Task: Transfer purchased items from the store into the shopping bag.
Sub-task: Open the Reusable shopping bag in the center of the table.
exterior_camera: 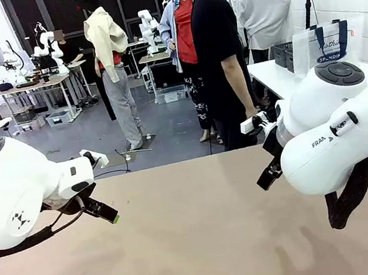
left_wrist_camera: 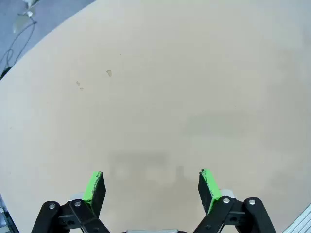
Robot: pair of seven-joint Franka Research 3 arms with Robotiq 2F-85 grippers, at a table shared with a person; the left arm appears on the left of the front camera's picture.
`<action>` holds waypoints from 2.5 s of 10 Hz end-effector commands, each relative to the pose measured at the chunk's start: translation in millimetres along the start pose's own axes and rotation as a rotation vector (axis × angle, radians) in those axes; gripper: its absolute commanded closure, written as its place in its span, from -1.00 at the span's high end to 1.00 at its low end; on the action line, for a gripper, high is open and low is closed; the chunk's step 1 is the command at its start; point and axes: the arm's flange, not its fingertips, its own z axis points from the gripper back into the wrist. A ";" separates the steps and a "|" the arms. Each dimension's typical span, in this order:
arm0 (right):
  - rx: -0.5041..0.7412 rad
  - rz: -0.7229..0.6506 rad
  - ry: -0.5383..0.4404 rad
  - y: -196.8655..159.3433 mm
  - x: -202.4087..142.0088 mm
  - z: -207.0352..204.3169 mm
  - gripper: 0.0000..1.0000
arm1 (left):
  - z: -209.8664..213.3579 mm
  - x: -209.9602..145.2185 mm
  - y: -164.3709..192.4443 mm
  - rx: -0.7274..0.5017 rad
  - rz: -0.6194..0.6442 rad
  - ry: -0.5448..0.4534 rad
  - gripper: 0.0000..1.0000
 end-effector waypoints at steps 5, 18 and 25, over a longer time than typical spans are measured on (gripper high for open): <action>0.000 0.000 0.000 0.0 0.0 0.0 1.00 | 0.1 0.0 0.0 0.000 0.000 -0.001 1.00; 0.000 0.000 0.000 0.0 0.0 0.0 1.00 | 0.1 0.0 0.0 0.000 0.000 -0.001 1.00; 0.000 0.000 0.000 0.0 0.0 0.0 1.00 | 0.1 0.0 0.0 0.000 0.000 -0.001 1.00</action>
